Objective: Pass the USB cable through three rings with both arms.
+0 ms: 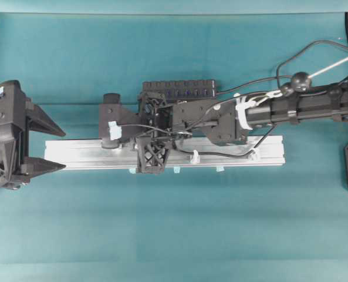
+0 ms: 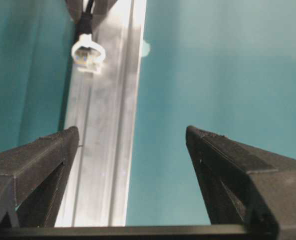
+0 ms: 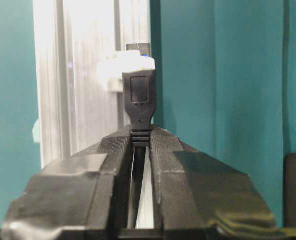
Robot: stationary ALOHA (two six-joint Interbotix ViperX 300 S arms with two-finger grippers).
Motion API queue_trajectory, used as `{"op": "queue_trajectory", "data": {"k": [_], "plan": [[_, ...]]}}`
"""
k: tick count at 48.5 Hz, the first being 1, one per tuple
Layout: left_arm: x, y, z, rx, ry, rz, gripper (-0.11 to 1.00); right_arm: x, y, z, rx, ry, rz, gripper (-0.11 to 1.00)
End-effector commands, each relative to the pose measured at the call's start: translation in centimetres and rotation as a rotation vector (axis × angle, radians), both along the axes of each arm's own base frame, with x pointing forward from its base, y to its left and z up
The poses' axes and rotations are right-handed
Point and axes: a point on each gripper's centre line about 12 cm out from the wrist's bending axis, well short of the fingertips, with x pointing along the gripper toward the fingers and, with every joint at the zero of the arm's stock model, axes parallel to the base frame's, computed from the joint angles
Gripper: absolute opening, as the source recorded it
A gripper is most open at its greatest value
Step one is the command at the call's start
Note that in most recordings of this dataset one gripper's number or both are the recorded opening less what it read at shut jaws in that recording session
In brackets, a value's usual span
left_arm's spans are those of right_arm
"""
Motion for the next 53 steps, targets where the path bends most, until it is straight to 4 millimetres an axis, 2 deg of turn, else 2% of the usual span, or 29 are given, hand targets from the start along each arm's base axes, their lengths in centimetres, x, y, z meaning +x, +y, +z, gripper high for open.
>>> {"op": "queue_trajectory", "data": {"k": [1, 11, 38, 53], "plan": [[0.3, 0.0, 0.4, -0.001, -0.015, 0.003, 0.93, 0.9, 0.4, 1.0, -0.009, -0.034, 0.019, -0.07], [0.3, 0.1, 0.3, 0.002, -0.014, 0.002, 0.93, 1.6, 0.6, 1.3, -0.005, -0.058, 0.02, -0.07], [1.2, 0.4, -1.1, 0.001, -0.003, 0.013, 0.93, 1.1, 1.6, 0.9, -0.004, -0.033, 0.039, -0.07], [1.1, 0.4, -1.0, 0.001, -0.006, 0.015, 0.93, 2.1, 1.8, 1.8, -0.006, -0.099, 0.047, -0.07]]}}
